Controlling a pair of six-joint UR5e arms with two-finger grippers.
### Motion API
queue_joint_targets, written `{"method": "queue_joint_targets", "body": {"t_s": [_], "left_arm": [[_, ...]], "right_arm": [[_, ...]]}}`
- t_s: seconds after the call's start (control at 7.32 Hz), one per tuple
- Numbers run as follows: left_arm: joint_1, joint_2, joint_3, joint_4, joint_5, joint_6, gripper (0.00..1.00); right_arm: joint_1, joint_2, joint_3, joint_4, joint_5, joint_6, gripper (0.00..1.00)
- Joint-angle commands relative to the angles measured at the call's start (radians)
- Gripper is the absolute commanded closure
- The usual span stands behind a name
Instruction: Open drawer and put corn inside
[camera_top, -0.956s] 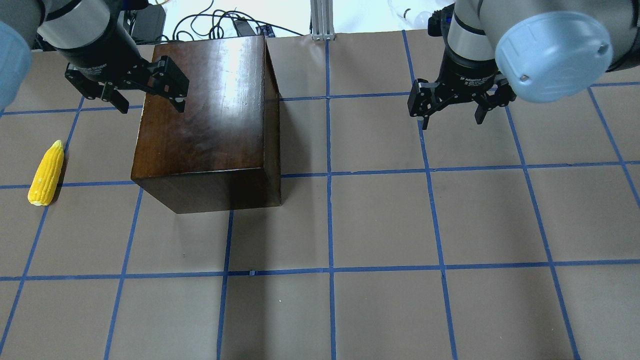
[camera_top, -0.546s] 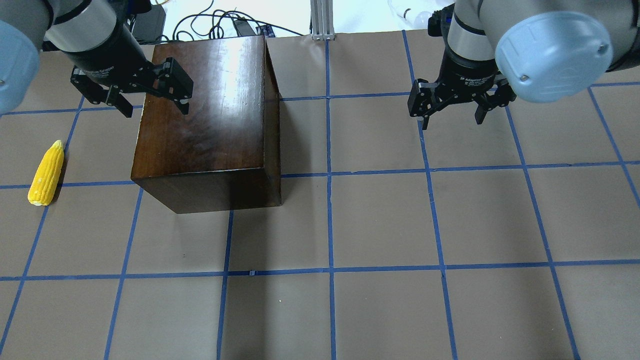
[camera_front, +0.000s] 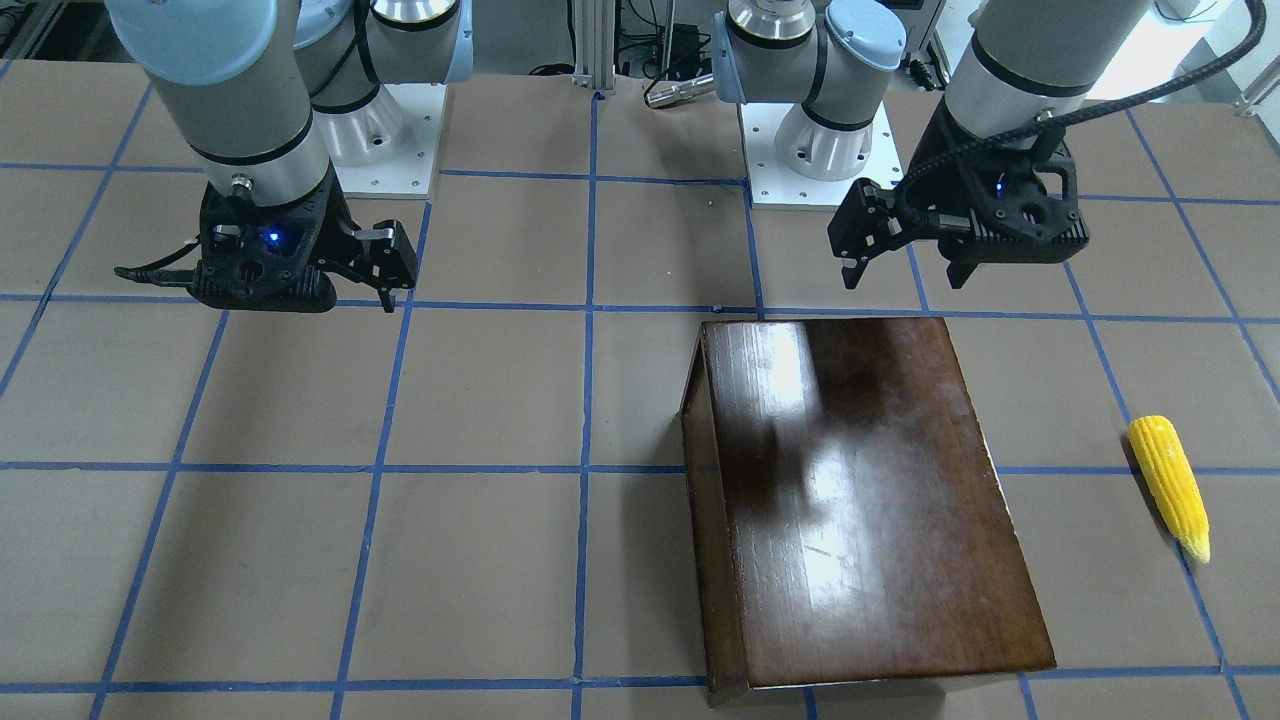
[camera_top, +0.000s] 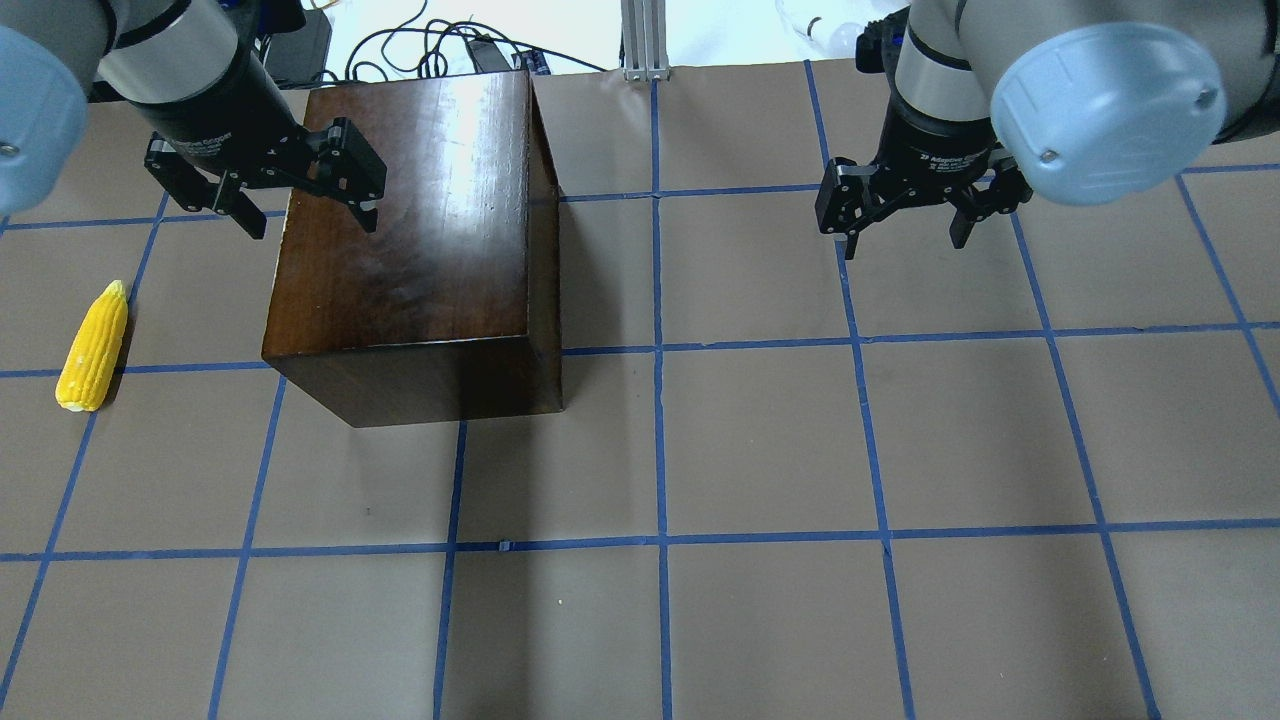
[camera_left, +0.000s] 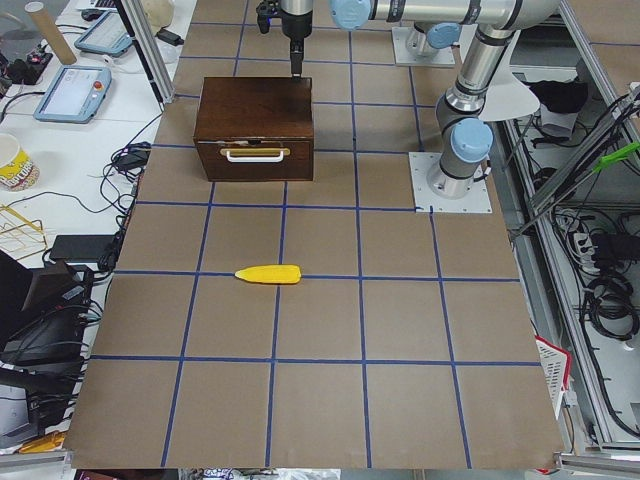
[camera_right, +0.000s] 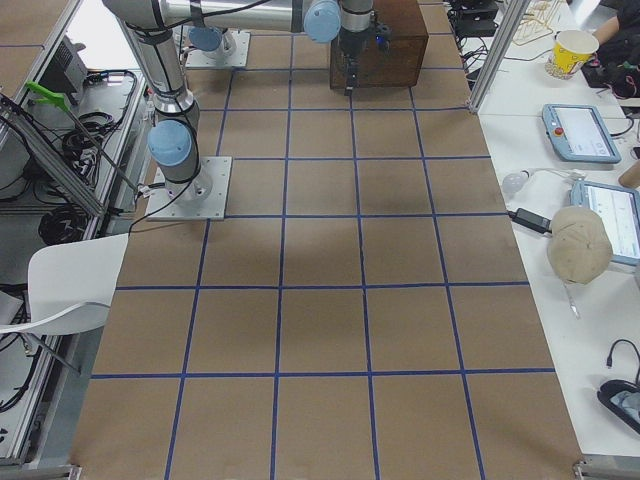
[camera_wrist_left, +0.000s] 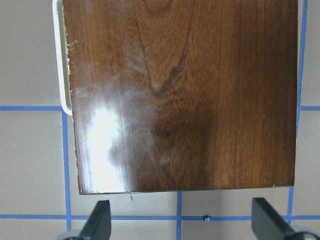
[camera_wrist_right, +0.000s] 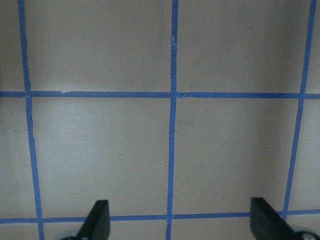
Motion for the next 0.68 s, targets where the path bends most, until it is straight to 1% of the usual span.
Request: {"method": "queue_joint_targets", "body": {"t_s": [0.0, 0.14, 0.27, 0.41, 0.55], "left_arm": [[0.075, -0.083, 0.075, 0.001, -0.011, 0.015, 0.0], [0.107, -0.133, 0.143, -0.011, -0.009, 0.026, 0.0], [0.144, -0.167, 0.187, -0.028, -0.009, 0.035, 0.0], [0.195, -0.184, 0.195, -0.037, -0.046, 0.059, 0.0], [0.262, -0.191, 0.186, -0.04, -0.107, 0.107, 0.0]], "right_arm": [[0.0, 0.0, -0.002, 0.0, 0.0, 0.0, 0.0], [0.0, 0.0, 0.0, 0.0, 0.0, 0.0, 0.0], [0.0, 0.0, 0.0, -0.002, 0.0, 0.0, 0.0], [0.0, 0.0, 0.0, -0.002, 0.0, 0.0, 0.0], [0.0, 0.0, 0.0, -0.002, 0.0, 0.0, 0.0]]}}
